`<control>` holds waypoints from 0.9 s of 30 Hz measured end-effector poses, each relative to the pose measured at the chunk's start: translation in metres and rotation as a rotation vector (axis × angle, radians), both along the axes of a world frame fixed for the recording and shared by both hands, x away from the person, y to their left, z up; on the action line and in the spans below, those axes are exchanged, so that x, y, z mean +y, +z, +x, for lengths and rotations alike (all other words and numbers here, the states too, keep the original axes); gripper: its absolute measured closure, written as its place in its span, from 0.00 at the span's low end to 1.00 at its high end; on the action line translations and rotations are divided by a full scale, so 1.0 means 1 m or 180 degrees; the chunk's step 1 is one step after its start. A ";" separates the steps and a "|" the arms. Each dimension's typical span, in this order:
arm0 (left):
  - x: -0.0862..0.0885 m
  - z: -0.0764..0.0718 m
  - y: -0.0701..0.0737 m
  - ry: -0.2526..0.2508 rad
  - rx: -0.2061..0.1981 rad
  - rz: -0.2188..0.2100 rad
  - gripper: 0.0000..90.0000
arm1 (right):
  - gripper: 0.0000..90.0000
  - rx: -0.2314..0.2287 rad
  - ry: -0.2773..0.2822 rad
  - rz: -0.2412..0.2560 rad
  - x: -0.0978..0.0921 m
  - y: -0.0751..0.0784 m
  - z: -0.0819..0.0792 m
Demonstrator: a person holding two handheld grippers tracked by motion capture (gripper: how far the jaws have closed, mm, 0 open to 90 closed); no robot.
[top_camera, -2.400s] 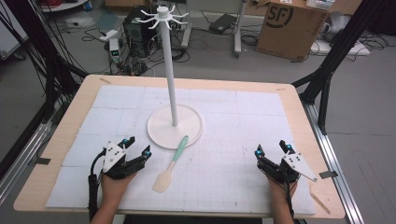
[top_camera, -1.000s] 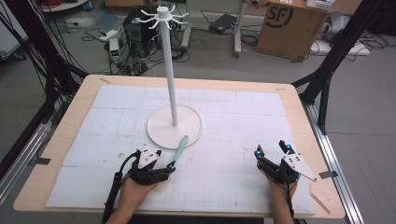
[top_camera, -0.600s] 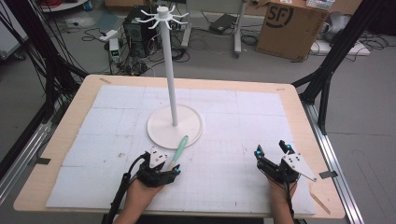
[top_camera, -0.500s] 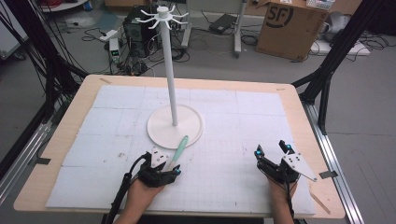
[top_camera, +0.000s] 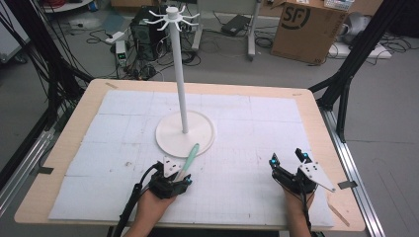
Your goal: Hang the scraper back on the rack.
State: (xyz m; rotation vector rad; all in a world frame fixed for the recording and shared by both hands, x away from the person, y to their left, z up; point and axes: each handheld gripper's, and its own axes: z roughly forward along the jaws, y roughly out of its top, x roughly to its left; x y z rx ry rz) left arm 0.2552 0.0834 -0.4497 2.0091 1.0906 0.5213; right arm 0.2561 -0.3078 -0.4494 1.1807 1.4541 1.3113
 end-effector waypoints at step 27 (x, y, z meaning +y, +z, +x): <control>-0.001 -0.002 0.000 -0.0036 -0.0047 0.0001 0.86 | 0.17 0.0008 0.0004 0.0005 0.000 0.000 0.000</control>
